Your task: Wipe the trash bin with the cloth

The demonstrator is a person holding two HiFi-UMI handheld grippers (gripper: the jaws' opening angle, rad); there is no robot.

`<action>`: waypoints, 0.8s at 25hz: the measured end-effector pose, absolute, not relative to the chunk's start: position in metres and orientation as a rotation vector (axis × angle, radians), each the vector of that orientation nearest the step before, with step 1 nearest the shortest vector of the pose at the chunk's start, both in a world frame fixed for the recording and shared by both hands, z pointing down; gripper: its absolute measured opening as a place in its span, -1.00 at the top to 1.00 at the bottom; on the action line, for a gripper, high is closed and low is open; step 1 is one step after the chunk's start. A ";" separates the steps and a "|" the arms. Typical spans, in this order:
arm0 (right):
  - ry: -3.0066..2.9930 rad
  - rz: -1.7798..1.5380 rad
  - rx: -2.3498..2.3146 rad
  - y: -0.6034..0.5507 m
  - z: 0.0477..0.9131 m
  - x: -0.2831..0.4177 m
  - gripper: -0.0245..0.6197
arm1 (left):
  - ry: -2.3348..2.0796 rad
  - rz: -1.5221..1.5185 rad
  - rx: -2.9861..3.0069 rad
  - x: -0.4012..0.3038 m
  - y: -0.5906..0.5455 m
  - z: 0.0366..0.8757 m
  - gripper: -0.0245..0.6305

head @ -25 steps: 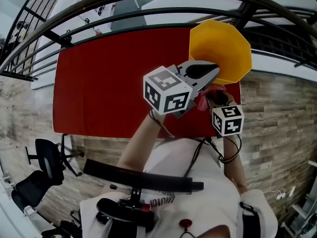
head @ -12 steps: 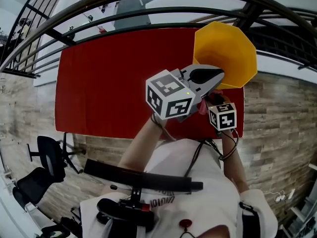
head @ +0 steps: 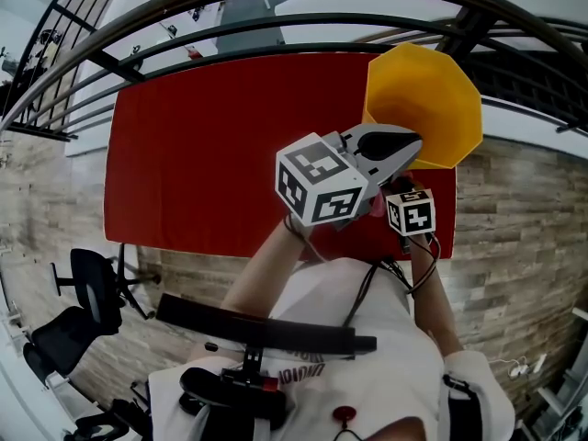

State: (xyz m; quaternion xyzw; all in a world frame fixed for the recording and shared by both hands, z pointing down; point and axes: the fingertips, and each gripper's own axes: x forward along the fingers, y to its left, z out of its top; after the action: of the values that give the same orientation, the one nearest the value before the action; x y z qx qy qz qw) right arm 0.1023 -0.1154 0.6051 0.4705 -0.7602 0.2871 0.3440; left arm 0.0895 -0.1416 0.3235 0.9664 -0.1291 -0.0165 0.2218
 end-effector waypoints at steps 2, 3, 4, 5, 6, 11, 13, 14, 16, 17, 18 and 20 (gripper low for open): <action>-1.959 0.753 1.216 -0.116 0.611 0.103 0.61 | -0.357 -0.051 2.665 0.089 -0.142 0.324 0.92; -1.952 0.754 1.211 -0.117 0.614 0.104 0.61 | -0.358 -0.052 2.664 0.089 -0.143 0.325 0.92; -1.946 0.754 1.205 -0.118 0.616 0.104 0.61 | -0.361 -0.053 2.663 0.089 -0.145 0.325 0.92; -1.942 0.752 1.199 -0.119 0.616 0.105 0.61 | -0.363 -0.055 2.661 0.089 -0.146 0.324 0.92; -1.940 0.751 1.195 -0.119 0.616 0.105 0.61 | -0.362 -0.060 2.657 0.089 -0.147 0.323 0.92; -1.984 0.787 1.224 -0.109 0.596 0.107 0.61 | -0.386 -0.148 2.642 0.084 -0.149 0.317 0.92; -2.046 0.821 1.249 -0.099 0.576 0.106 0.61 | -0.448 -0.205 2.646 0.074 -0.148 0.314 0.92; -2.088 0.836 1.260 -0.093 0.563 0.105 0.62 | -0.484 -0.239 2.642 0.068 -0.147 0.311 0.92; -2.193 0.850 1.270 -0.084 0.525 0.106 0.61 | -0.559 -0.301 2.635 0.056 -0.149 0.303 0.92; -2.256 0.840 1.269 -0.080 0.501 0.107 0.61 | -0.603 -0.323 2.636 0.050 -0.151 0.298 0.92; -2.321 0.813 1.266 -0.077 0.477 0.108 0.62 | -0.650 -0.338 2.644 0.045 -0.154 0.294 0.92; -2.458 0.710 1.267 -0.071 0.423 0.108 0.61 | -0.754 -0.343 2.673 0.034 -0.157 0.288 0.92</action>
State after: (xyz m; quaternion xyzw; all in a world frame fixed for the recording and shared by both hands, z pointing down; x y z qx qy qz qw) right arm 0.1084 -0.0709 0.4235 0.4393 -0.8520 0.2461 0.1429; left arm 0.0339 -0.1566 0.2883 0.9412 -0.2656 -0.1207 0.1707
